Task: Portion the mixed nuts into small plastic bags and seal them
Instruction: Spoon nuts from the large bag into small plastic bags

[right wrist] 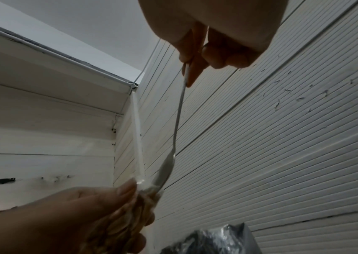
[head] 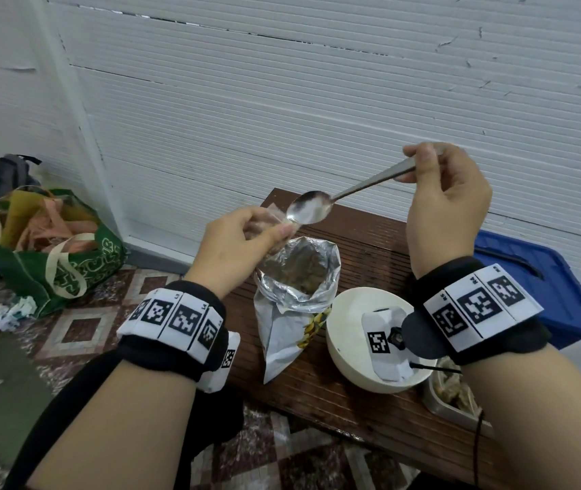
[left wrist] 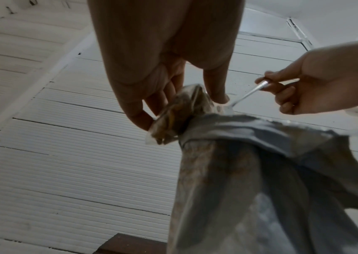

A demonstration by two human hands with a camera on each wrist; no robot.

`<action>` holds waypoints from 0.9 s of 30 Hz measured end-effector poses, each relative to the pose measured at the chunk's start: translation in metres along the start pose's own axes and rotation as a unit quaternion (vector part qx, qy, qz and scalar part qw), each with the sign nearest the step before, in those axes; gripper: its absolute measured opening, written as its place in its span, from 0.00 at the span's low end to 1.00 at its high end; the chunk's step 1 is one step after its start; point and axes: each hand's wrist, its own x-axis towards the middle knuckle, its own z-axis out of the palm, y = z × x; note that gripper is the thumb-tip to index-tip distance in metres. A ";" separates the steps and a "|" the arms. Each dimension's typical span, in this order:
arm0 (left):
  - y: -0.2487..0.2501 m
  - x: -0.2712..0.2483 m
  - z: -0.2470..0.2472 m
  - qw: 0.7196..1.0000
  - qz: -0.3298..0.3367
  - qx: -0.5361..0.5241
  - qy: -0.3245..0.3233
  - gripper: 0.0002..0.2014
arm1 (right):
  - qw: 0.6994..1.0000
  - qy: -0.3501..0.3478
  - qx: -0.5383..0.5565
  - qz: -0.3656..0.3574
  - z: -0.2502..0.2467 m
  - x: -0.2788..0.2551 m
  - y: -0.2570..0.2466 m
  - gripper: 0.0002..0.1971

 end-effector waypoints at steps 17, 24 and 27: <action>0.012 -0.005 -0.005 0.993 0.062 -0.074 0.073 0.19 | 0.954 -0.188 -0.207 0.111 0.002 -0.057 0.049 0.09; 0.021 -0.009 -0.001 0.991 0.084 -0.082 0.057 0.17 | 0.950 -0.217 -0.170 0.146 0.004 -0.057 0.049 0.06; 0.026 -0.012 0.001 0.991 0.084 -0.088 0.051 0.15 | 0.953 -0.215 -0.146 0.154 -0.002 -0.057 0.047 0.08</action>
